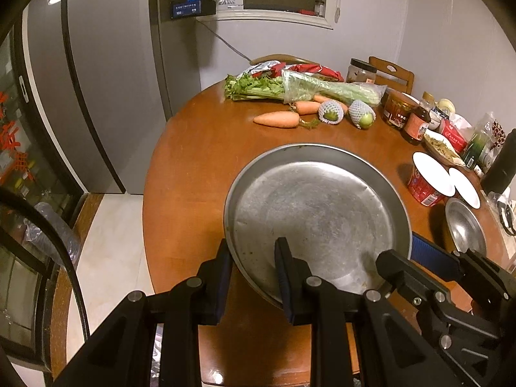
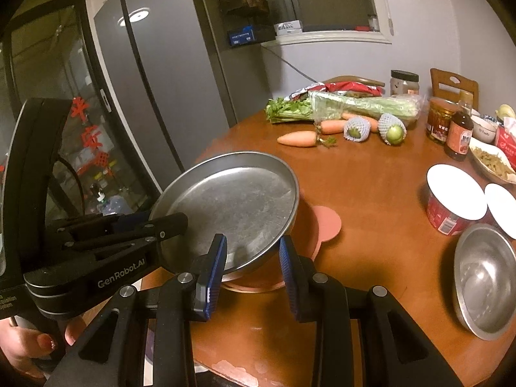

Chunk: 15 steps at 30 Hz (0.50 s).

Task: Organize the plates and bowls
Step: 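Lift the grey tray with the left tool and carry it over the pink plate, then lower the grey tray onto the pink plate and open the left tool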

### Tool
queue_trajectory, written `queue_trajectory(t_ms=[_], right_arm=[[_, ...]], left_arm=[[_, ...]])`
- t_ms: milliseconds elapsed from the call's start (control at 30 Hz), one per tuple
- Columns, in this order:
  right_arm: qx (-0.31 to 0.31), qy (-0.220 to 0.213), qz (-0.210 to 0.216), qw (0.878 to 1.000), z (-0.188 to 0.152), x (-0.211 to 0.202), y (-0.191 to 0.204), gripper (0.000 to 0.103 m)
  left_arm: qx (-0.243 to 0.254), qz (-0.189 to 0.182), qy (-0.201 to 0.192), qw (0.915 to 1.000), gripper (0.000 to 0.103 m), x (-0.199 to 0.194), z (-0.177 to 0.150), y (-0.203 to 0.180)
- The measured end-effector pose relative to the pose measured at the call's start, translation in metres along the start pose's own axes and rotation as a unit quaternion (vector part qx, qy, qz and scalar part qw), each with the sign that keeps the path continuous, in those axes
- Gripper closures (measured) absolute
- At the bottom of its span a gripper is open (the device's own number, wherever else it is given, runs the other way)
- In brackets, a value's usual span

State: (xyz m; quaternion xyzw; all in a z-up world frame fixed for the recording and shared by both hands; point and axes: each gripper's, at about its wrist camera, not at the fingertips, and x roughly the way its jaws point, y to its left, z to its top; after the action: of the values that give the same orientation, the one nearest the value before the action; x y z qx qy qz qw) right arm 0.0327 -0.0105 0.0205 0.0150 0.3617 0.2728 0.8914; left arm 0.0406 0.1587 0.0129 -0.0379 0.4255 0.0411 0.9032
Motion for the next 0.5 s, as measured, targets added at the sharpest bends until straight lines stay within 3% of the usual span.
queue_trajectory(t_ms=[500], right_arm=[[0.005, 0.031, 0.007, 0.999, -0.015, 0.016, -0.008, 0.067]], left_arm=[[0.004, -0.004, 0.027, 0.9996, 0.077, 0.021, -0.013, 0.001]])
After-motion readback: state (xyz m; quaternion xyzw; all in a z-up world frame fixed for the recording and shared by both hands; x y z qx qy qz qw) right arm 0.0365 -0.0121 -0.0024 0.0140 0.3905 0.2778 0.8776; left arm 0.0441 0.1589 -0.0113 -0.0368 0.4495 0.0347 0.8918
